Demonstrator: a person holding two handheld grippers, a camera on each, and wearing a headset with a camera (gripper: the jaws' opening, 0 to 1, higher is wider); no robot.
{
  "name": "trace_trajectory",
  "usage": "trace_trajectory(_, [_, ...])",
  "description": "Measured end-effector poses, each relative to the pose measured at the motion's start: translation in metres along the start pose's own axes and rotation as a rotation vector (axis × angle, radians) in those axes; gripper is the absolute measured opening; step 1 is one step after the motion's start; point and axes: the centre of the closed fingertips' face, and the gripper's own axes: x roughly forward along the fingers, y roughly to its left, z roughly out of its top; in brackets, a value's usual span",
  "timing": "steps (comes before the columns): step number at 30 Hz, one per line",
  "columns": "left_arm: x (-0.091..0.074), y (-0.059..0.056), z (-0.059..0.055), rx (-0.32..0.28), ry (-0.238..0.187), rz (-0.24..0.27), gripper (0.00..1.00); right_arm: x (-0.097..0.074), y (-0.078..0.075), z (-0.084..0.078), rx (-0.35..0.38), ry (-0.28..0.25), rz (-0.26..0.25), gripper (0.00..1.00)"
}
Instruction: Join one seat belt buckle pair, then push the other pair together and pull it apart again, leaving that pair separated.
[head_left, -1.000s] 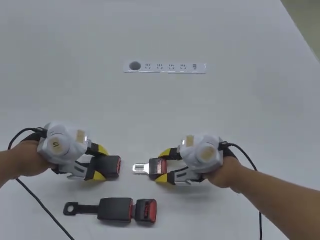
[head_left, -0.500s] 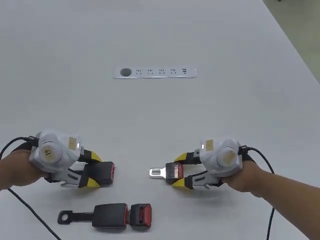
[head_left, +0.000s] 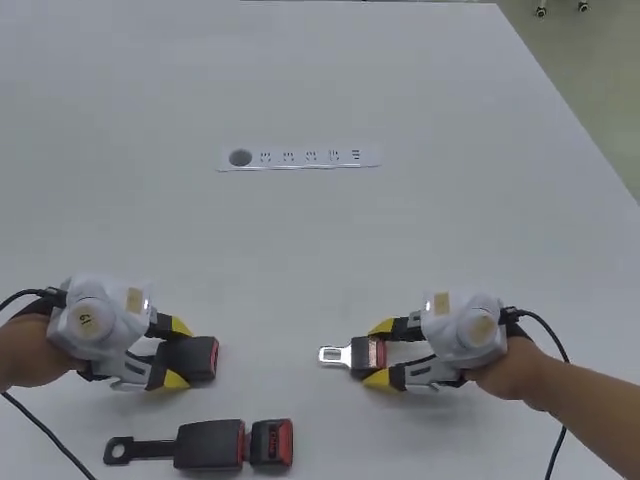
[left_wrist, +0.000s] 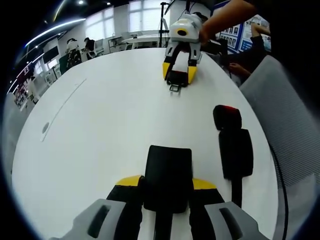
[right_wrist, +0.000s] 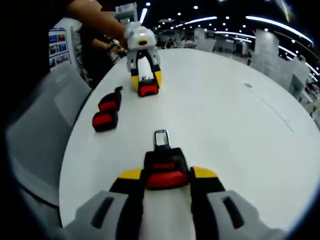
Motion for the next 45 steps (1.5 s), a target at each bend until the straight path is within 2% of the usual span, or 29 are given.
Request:
trace_trajectory(2, [0.0, 0.0, 0.002, -0.02, 0.009, 0.003, 0.37, 0.0, 0.0, -0.001, -0.01, 0.006, -0.002, 0.37])
trace_trajectory(4, [0.0, -0.004, 0.003, -0.051, 0.024, -0.018, 0.39, -0.001, 0.002, -0.001, -0.01, 0.013, -0.006, 0.4])
trace_trajectory(6, [0.0, -0.006, 0.007, -0.085, 0.03, -0.018, 0.44, -0.002, -0.001, -0.004, -0.027, 0.037, -0.044, 0.54])
trace_trajectory(7, [-0.002, -0.005, 0.006, -0.099, 0.05, -0.005, 0.44, -0.004, -0.005, -0.004, -0.019, 0.039, -0.08, 0.59])
trace_trajectory(8, [-0.005, 0.0, 0.004, -0.108, 0.044, -0.001, 0.44, -0.006, -0.007, -0.001, 0.013, 0.019, -0.097, 0.64])
trace_trajectory(9, [-0.008, 0.005, 0.009, -0.166, -0.001, 0.031, 0.46, -0.009, -0.011, 0.004, 0.059, -0.014, -0.123, 0.66])
trace_trajectory(11, [-0.016, 0.011, 0.016, -0.223, -0.057, 0.075, 0.55, -0.018, -0.019, 0.013, 0.094, -0.056, -0.189, 0.72])
trace_trajectory(13, [-0.022, 0.017, 0.017, -0.252, -0.078, 0.129, 0.67, -0.023, -0.024, 0.017, 0.133, -0.079, -0.234, 0.8])
trace_trajectory(15, [-0.032, 0.022, 0.03, -0.325, -0.19, 0.184, 0.73, -0.031, -0.031, 0.025, 0.158, -0.117, -0.305, 0.83])
trace_trajectory(16, [-0.039, 0.025, 0.033, -0.351, -0.224, 0.225, 0.74, -0.036, -0.035, 0.028, 0.184, -0.135, -0.348, 0.84])
trace_trajectory(18, [-0.045, 0.029, 0.031, -0.388, -0.244, 0.289, 0.81, -0.042, -0.035, 0.031, 0.25, -0.162, -0.388, 0.88])
trace_trajectory(20, [-0.05, 0.028, 0.027, -0.45, -0.271, 0.331, 0.93, -0.046, -0.035, 0.037, 0.263, -0.191, -0.435, 0.93])
trace_trajectory(21, [-0.054, 0.028, 0.026, -0.468, -0.282, 0.351, 0.97, -0.047, -0.032, 0.038, 0.271, -0.191, -0.443, 0.95])
trace_trajectory(22, [-0.057, 0.025, 0.028, -0.479, -0.294, 0.364, 0.98, -0.048, -0.029, 0.039, 0.279, -0.19, -0.447, 0.96])
trace_trajectory(25, [-0.073, 0.018, 0.033, -0.522, -0.38, 0.421, 0.94, -0.05, -0.016, 0.047, 0.266, -0.203, -0.474, 0.96])
trace_trajectory(28, [-0.081, 0.012, 0.028, -0.537, -0.385, 0.462, 0.98, -0.05, -0.005, 0.052, 0.266, -0.218, -0.479, 0.96])
trace_trajectory(30, [-0.09, 0.006, 0.025, -0.559, -0.411, 0.485, 1.0, -0.052, 0.002, 0.055, 0.266, -0.219, -0.491, 0.97])
trace_trajectory(31, [-0.096, 0.002, 0.026, -0.555, -0.439, 0.502, 1.0, -0.054, 0.005, 0.058, 0.282, -0.233, -0.502, 0.99])
trace_trajectory(32, [-0.1, 0.0, 0.025, -0.551, -0.456, 0.526, 1.0, -0.058, 0.005, 0.06, 0.285, -0.247, -0.53, 1.0])
trace_trajectory(37, [-0.113, -0.023, 0.011, -0.571, -0.448, 0.556, 1.0, -0.066, 0.022, 0.068, 0.278, -0.275, -0.551, 1.0])
trace_trajectory(39, [-0.119, -0.033, 0.008, -0.571, -0.46, 0.566, 1.0, -0.07, 0.028, 0.07, 0.275, -0.289, -0.553, 1.0])
trace_trajectory(42, [-0.123, -0.048, 0.002, -0.574, -0.453, 0.563, 1.0, -0.074, 0.037, 0.07, 0.244, -0.284, -0.557, 1.0])
trace_trajectory(45, [-0.131, -0.058, -0.006, -0.583, -0.459, 0.586, 1.0, -0.08, 0.044, 0.069, 0.237, -0.284, -0.556, 1.0])
